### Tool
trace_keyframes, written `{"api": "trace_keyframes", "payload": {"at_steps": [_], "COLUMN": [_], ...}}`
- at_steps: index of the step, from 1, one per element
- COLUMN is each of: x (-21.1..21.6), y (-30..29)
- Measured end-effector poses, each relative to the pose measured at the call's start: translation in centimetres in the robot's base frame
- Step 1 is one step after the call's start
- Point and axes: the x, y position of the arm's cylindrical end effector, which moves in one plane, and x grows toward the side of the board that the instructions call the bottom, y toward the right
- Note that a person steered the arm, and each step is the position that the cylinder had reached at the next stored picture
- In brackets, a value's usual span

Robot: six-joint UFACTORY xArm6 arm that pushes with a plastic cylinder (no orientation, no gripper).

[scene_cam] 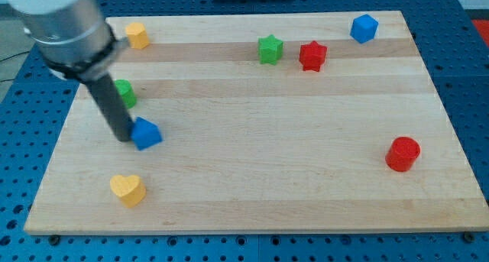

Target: Move green circle above to the blue triangle

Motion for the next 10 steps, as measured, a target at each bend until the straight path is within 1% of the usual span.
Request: {"api": "trace_keyframes", "payload": {"at_steps": [1,3,4,5,6,7,8,9,10], "x": [-0.4,3.0,2.1,4.8,8.7,8.5,8.2,5.9,0.5], "y": [0.4,0.3,7.8,9.0,8.1,0.8,-1.8,-1.8,-2.0]}}
